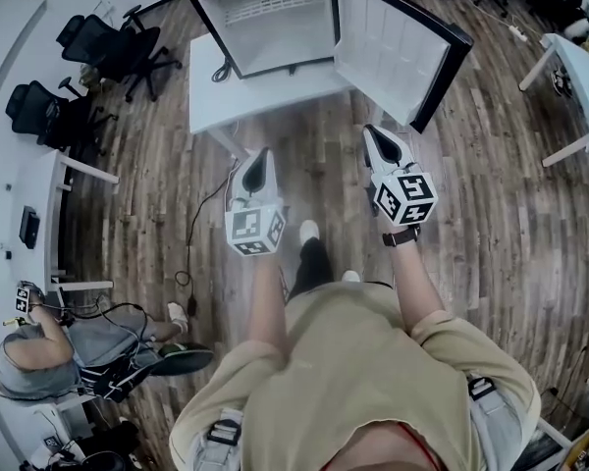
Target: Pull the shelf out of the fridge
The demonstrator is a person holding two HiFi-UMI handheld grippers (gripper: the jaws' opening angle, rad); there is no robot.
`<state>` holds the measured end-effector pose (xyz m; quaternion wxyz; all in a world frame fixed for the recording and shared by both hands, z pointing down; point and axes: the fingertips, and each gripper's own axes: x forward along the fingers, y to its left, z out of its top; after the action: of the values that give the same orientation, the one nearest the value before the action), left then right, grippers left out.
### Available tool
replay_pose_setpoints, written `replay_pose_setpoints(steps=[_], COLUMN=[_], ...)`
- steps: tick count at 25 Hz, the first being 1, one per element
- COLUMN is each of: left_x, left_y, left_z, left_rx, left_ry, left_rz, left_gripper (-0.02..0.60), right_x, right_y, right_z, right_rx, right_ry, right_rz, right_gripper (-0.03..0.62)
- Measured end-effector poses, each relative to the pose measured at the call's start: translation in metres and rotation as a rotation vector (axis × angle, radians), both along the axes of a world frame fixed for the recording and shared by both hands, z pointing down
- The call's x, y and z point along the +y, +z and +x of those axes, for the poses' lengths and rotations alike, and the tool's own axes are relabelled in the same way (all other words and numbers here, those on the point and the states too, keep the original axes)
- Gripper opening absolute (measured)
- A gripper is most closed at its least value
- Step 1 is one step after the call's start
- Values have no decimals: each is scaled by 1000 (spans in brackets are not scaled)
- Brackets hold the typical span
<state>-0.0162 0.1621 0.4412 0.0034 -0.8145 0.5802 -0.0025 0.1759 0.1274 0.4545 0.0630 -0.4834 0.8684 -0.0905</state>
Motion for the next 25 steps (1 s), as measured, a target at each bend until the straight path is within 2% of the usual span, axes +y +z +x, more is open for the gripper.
replay_pose_setpoints(steps=[6, 10, 17, 25], left_x=[-44, -88, -169, -242], left_y=[-4, -10, -26, -26], left_z=[-10, -29, -62, -100], left_rx=[-7, 11, 27, 53], left_ry=[22, 25, 52, 90], left_rz=[9, 19, 38, 31], left_gripper=[3, 3, 3, 3], right_x=[-38, -77, -153, -225], right_y=[1, -10, -32, -30], right_z=[-15, -31, -67, -126], right_rx=[-4, 18, 39, 43], right_ry=[6, 11, 27, 12], right_rz=[-10, 6, 27, 6], right_gripper=[6, 6, 6, 6])
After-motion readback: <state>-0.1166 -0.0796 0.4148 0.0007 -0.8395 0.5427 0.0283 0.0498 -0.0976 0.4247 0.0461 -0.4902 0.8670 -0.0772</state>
